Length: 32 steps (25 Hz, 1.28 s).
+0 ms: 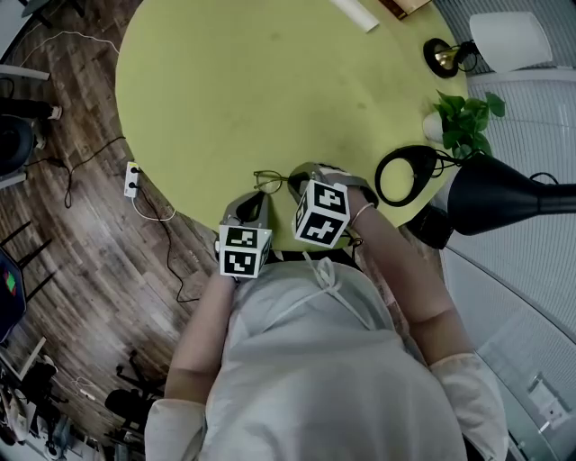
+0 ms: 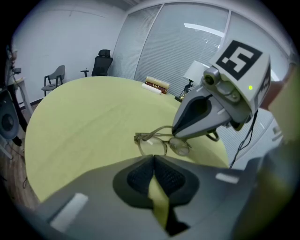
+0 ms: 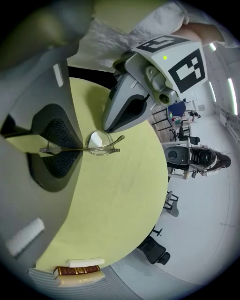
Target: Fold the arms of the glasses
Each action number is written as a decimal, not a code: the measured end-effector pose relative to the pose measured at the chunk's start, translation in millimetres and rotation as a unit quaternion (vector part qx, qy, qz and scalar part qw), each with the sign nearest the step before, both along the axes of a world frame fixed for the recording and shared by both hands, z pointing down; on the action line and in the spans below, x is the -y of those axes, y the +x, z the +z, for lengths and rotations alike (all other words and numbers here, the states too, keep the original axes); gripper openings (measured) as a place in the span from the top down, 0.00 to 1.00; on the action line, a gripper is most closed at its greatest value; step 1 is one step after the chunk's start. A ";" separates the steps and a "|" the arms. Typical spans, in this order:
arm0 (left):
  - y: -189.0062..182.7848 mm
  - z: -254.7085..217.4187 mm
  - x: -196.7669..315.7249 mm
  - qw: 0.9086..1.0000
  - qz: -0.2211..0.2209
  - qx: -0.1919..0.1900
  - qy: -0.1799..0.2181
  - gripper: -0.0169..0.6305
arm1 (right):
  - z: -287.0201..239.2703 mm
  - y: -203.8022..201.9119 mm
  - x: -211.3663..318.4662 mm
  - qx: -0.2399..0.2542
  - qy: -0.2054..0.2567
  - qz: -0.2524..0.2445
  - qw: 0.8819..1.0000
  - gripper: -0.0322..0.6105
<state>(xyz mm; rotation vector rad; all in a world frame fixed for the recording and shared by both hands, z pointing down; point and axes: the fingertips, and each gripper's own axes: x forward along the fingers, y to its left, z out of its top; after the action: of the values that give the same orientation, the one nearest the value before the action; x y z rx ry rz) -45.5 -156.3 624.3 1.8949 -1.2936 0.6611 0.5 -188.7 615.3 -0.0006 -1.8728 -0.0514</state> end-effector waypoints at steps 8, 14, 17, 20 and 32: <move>-2.3 1.5 3.7 1.000 0.002 -0.001 -0.012 0.96 | 9.4 -3.4 -1.2 -0.009 -0.012 0.006 1.000 0.92; -5.1 1.2 4.4 1.000 0.003 -0.004 -0.013 0.96 | 6.9 -6.2 -1.4 0.005 -0.016 0.005 1.000 0.91; -6.7 -8.8 9.1 1.000 0.004 -0.012 0.000 0.96 | 3.8 -7.3 -0.2 0.009 0.004 -0.002 1.000 0.87; -8.0 -26.0 15.0 1.000 0.008 -0.018 0.017 0.96 | -9.0 -10.2 -0.2 0.033 0.013 0.016 0.999 0.79; -14.9 -179.3 52.5 0.980 0.044 -0.027 0.191 0.96 | -134.7 7.6 12.5 0.242 0.106 0.290 0.920 0.93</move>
<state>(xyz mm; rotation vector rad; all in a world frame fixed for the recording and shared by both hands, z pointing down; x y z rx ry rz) -60.3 -208.8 445.0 2.2730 -1.3837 0.4196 8.2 -201.1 480.6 0.7786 -2.2768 0.1697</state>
